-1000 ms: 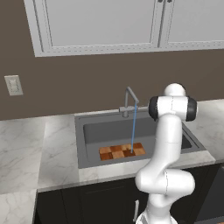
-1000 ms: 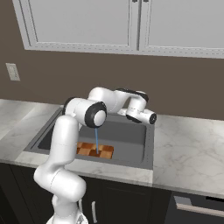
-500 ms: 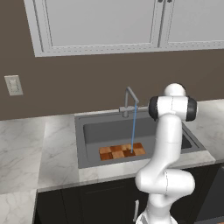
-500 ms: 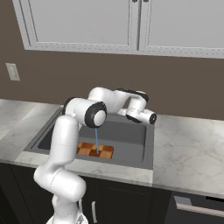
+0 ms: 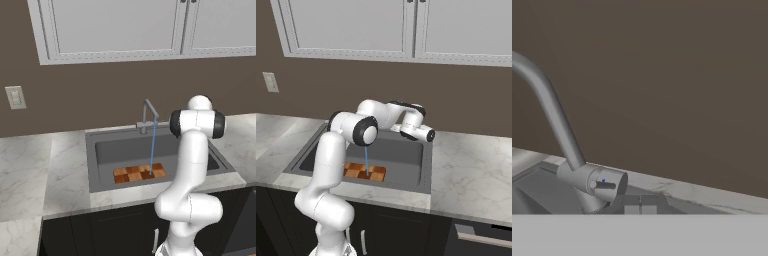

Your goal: Turn on the sink faucet with hot water and rinse the cutting board for ten seconds, then turn off the faucet. Push the cutting board to reach the water if necessary.

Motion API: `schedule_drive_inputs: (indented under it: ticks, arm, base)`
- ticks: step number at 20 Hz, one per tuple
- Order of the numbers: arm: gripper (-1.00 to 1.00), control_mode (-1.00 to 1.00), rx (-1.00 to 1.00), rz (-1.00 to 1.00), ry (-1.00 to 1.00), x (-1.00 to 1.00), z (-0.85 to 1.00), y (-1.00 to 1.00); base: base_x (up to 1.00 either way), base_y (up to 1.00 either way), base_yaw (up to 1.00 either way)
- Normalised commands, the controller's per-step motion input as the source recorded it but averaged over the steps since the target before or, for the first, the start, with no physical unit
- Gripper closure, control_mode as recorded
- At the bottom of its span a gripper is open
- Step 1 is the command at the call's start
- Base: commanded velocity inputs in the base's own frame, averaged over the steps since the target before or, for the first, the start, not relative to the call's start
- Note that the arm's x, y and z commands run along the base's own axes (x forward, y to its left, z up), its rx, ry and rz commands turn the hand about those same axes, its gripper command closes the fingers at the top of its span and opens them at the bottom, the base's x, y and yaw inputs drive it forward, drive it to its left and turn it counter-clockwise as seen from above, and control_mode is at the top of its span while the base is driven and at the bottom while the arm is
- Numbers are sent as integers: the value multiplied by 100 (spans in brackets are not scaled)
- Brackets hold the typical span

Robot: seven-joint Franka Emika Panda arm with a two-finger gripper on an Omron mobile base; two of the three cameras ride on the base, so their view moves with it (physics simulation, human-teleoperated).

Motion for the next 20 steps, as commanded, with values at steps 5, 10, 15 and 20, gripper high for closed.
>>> schedule_drive_inputs:
  ticks: [5,10,15,20]
  arm:
    - [100,-100,0,0,0,0,0,0]
    - [100,-100,0,0,0,0,0,0]
    - [100,-100,0,0,0,0,0,0]
    - [100,-100,0,0,0,0,0,0]
  base:
    - [0,0,0]
    - [0,0,0]
    - [0,0,0]
    - [0,0,0]
